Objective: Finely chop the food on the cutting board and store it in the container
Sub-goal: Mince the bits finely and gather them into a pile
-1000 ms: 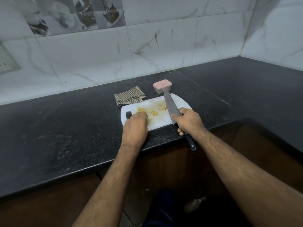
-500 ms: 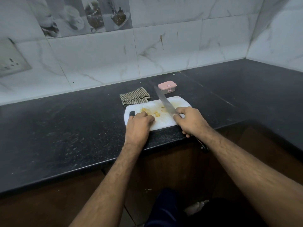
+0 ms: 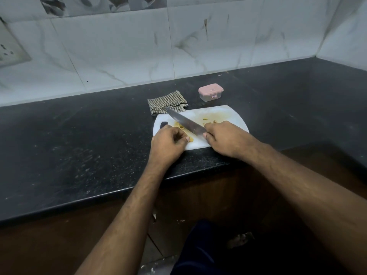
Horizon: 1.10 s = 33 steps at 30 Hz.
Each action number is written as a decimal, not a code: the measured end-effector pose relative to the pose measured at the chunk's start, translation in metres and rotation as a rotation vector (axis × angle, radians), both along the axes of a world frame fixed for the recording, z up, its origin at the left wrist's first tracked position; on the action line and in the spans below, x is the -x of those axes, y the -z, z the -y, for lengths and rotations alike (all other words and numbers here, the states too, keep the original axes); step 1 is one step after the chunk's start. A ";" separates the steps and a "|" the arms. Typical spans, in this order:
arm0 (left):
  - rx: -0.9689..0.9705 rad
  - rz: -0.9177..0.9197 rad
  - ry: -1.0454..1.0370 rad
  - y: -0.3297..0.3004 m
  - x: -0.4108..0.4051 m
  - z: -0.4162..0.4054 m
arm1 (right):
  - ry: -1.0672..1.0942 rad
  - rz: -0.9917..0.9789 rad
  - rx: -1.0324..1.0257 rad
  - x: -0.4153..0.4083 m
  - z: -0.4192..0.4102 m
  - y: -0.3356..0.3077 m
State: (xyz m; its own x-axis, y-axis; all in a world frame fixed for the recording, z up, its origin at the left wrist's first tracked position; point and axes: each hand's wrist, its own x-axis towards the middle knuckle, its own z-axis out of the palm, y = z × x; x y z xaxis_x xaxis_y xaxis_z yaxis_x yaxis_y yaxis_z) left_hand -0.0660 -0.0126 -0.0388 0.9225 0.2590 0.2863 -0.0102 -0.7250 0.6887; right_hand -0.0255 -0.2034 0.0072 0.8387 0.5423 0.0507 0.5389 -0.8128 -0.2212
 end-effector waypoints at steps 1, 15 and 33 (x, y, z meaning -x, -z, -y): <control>-0.008 -0.004 -0.001 0.000 -0.001 0.000 | 0.004 -0.004 0.009 -0.001 0.000 0.001; -0.013 0.027 0.015 0.005 -0.003 -0.002 | -0.092 -0.040 0.091 -0.011 -0.011 0.000; 0.002 0.007 0.017 0.008 -0.004 -0.002 | -0.077 -0.142 0.278 -0.017 -0.027 -0.008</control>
State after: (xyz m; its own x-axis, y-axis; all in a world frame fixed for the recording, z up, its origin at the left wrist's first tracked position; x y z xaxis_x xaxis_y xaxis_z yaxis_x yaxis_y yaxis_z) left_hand -0.0617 -0.0102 -0.0472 0.9246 0.2439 0.2925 -0.0277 -0.7229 0.6903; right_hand -0.0083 -0.1764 0.0152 0.7827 0.5812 -0.2227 0.5810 -0.8106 -0.0734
